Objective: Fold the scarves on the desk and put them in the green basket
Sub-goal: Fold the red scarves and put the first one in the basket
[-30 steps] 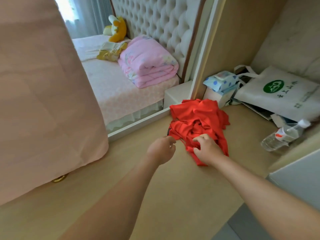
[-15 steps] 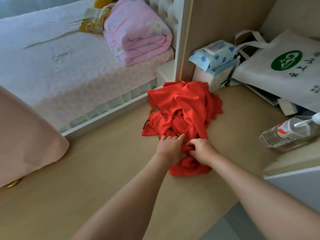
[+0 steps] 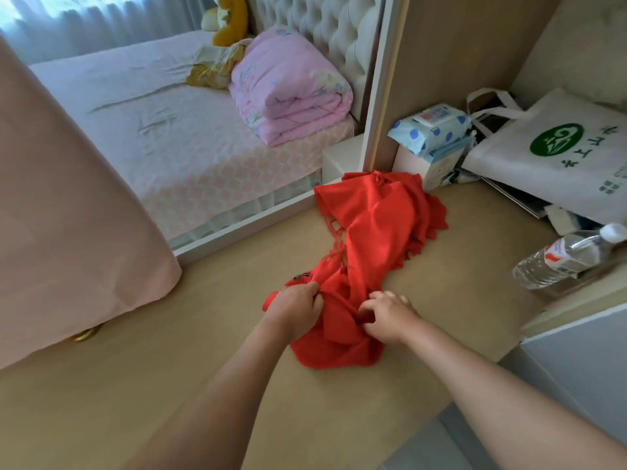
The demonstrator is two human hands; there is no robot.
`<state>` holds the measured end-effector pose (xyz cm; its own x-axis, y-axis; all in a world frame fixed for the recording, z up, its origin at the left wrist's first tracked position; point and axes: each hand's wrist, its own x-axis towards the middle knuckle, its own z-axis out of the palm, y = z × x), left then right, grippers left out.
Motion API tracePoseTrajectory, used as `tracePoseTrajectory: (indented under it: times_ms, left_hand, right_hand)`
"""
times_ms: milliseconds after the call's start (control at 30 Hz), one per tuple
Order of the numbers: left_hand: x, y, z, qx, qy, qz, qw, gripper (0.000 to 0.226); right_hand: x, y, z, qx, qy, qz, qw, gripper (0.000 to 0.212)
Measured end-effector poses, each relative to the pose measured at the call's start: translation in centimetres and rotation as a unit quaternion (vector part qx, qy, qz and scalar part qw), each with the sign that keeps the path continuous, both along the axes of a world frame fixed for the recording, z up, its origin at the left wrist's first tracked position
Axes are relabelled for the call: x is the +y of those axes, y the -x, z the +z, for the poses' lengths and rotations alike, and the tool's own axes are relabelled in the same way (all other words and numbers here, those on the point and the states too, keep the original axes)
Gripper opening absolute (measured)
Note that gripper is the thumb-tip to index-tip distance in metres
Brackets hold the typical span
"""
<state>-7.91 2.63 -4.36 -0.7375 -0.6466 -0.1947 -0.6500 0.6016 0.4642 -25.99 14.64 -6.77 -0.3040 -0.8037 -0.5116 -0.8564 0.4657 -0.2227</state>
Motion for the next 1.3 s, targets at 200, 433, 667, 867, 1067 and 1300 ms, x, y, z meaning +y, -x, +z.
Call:
tracePoseTrajectory:
  times_ms: [200, 433, 667, 867, 1067, 1300]
  left_hand:
    - [1.0, -11.1, 1.5, -0.129, 0.039, 0.008, 0.991, 0.04]
    - [1.7, -23.9, 0.6, -0.408, -0.074, 0.007, 0.91, 0.068]
    - [3.3, -29.5, -2.2, -0.143, -0.043, 0.108, 0.983, 0.035]
    - [4.5, -31.0, -4.2, -0.119, -0.101, 0.052, 0.986, 0.055]
    - [2.7, -33.4, -3.9, -0.133, -0.082, 0.066, 0.985, 0.024]
    - [-1.7, -34.9, -1.0, -0.22, -0.027, 0.24, 0.945, 0.033]
  right_hand:
    - [0.3, -10.5, 0.2, -0.085, 0.019, -0.002, 0.996, 0.027]
    - [0.5, -20.7, -0.1, -0.059, -0.018, 0.064, 0.996, 0.052]
    - [-1.0, -26.8, -1.3, -0.02, 0.086, 0.125, 0.988, 0.054]
    - [-1.2, -27.4, -3.5, -0.008, 0.035, 0.124, 0.992, 0.081]
    - [-3.1, -27.3, -2.9, 0.049, 0.038, 0.149, 0.987, 0.038]
    - [-8.5, -24.9, 0.8, 0.034, 0.225, -0.068, 0.971, 0.021]
